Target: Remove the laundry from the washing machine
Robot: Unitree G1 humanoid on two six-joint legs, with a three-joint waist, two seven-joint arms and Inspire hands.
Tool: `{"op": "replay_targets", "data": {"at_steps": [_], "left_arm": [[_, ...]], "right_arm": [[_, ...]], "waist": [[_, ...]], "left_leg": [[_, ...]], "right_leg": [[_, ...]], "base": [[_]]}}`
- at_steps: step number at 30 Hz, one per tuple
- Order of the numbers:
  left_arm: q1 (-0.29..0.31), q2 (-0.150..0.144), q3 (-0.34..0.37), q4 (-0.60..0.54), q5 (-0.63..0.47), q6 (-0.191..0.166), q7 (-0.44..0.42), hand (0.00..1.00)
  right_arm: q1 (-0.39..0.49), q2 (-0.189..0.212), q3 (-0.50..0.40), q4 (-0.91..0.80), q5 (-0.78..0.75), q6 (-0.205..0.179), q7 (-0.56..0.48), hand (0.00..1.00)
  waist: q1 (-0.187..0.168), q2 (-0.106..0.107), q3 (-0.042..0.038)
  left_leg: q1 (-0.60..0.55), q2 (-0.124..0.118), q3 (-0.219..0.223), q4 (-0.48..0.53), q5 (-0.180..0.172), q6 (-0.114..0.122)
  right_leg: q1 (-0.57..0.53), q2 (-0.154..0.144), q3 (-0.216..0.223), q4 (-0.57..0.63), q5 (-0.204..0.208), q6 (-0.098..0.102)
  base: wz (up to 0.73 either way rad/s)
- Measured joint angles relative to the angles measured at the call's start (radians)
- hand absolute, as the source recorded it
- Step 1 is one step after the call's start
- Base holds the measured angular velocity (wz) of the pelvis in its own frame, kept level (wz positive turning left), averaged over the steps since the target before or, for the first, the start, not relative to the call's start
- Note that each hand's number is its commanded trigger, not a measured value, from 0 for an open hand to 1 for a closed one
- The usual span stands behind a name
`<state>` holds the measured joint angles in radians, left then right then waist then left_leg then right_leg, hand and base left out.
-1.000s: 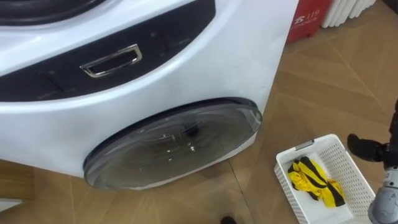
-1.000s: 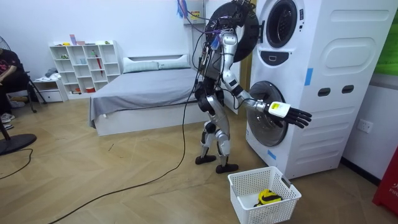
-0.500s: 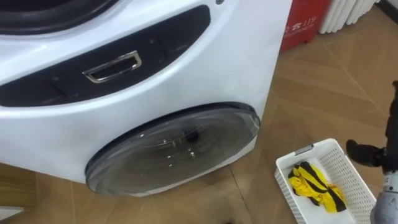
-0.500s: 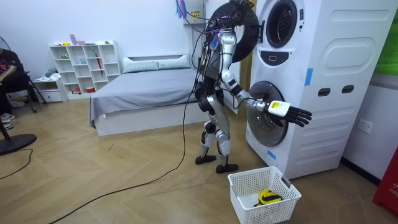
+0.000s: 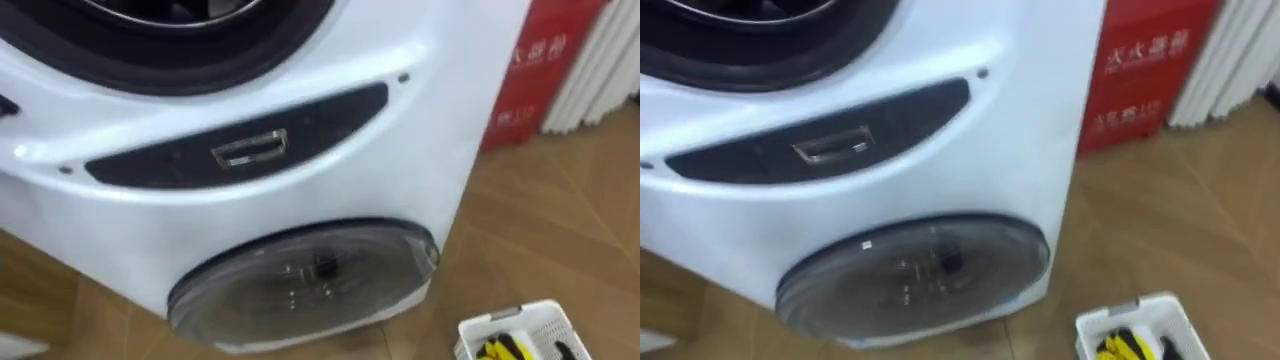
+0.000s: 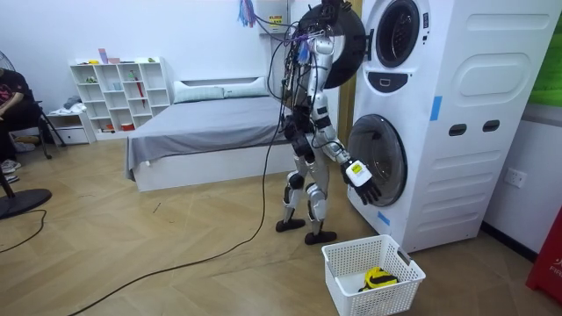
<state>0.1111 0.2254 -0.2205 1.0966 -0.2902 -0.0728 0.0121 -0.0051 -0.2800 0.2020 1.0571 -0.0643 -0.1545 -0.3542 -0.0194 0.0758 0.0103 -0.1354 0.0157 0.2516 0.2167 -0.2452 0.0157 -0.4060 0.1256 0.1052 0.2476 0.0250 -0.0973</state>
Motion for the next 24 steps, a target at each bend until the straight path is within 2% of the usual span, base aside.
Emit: {"op": "replay_targets", "data": {"at_steps": [2,3,7,8,11,15,17,19,20,21,24], "left_arm": [[0.006,-0.013,0.020,0.005,0.029,0.000,0.008,0.00],[0.009,-0.017,0.021,0.005,0.043,0.000,0.013,0.00],[0.016,-0.046,0.025,0.004,0.062,0.001,0.039,0.00],[0.018,-0.048,0.025,0.005,0.068,0.001,0.048,0.00],[0.029,-0.051,0.049,0.006,0.079,0.002,0.049,0.00],[0.048,-0.053,0.089,0.005,0.111,0.004,0.047,0.00],[0.055,-0.052,0.104,0.006,0.112,0.004,0.046,0.00],[0.057,-0.052,0.123,0.007,0.130,0.004,0.045,0.00],[0.060,-0.052,0.131,0.015,0.136,0.004,0.045,0.00],[0.060,-0.053,0.136,0.023,0.136,0.004,0.045,0.00],[0.076,-0.054,0.145,0.022,0.143,0.004,0.049,0.00]], "right_arm": [[0.017,0.027,0.013,0.016,0.031,0.013,0.036,0.00],[0.019,0.044,0.012,0.027,0.054,0.018,0.055,0.00],[0.032,0.062,0.011,0.065,0.121,0.030,0.107,0.00],[0.038,0.067,0.012,0.070,0.142,0.043,0.125,0.00],[0.054,0.078,0.011,0.079,0.162,0.053,0.158,0.00],[0.078,0.091,0.009,0.077,0.159,0.069,0.205,0.00],[0.081,0.095,0.009,0.077,0.160,0.070,0.224,0.00],[0.082,0.102,0.008,0.077,0.159,0.070,0.233,0.00],[0.084,0.106,0.000,0.078,0.157,0.070,0.239,0.00],[0.089,0.108,-0.009,0.079,0.161,0.070,0.245,0.00],[0.112,0.117,-0.029,0.079,0.185,0.070,0.251,0.00]], "waist": [[0.000,-0.011,0.0022],[0.000,-0.021,-0.0003],[0.001,-0.029,-0.0017],[0.004,-0.034,-0.0043],[0.010,-0.045,-0.0017],[0.006,-0.053,-0.0034],[0.009,-0.057,-0.0008],[0.010,-0.061,-0.0019],[0.010,-0.063,0.0025],[0.010,-0.062,0.0020],[0.013,-0.061,0.0021]], "left_leg": [[0.045,0.008,-0.019,-0.019,0.004,-0.007],[0.062,0.009,-0.036,-0.025,0.004,-0.009],[0.127,0.022,-0.048,-0.044,0.006,-0.013],[0.147,0.024,-0.048,-0.047,0.006,-0.013],[0.190,0.025,-0.048,-0.050,0.006,-0.013],[0.223,0.025,-0.068,-0.050,0.005,-0.013],[0.233,0.025,-0.072,-0.051,0.005,-0.012],[0.239,0.025,-0.079,-0.051,0.003,-0.012],[0.251,0.025,-0.089,-0.054,0.002,-0.012],[0.258,0.028,-0.095,-0.055,-0.005,-0.015],[0.276,0.032,-0.104,-0.059,-0.014,-0.016]], "right_leg": [[0.049,0.003,-0.022,-0.012,-0.011,-0.008],[0.066,0.003,-0.035,-0.011,-0.021,-0.011],[0.146,0.005,-0.064,-0.046,-0.029,-0.017],[0.165,0.005,-0.068,-0.045,-0.038,-0.018],[0.212,0.002,-0.082,-0.047,-0.053,-0.018],[0.259,-0.005,-0.102,-0.062,-0.065,-0.011],[0.269,-0.006,-0.105,-0.062,-0.065,-0.012],[0.274,-0.005,-0.106,-0.062,-0.066,-0.012],[0.286,-0.005,-0.108,-0.063,-0.067,-0.011],[0.293,-0.002,-0.114,-0.063,-0.073,-0.003],[0.321,-0.001,-0.124,-0.062,-0.073,-0.004]], "base": [[0.33],[0.30],[0.29],[0.26],[0.23],[0.20],[0.08],[0.04],[0.08],[0.09],[0.08]]}}
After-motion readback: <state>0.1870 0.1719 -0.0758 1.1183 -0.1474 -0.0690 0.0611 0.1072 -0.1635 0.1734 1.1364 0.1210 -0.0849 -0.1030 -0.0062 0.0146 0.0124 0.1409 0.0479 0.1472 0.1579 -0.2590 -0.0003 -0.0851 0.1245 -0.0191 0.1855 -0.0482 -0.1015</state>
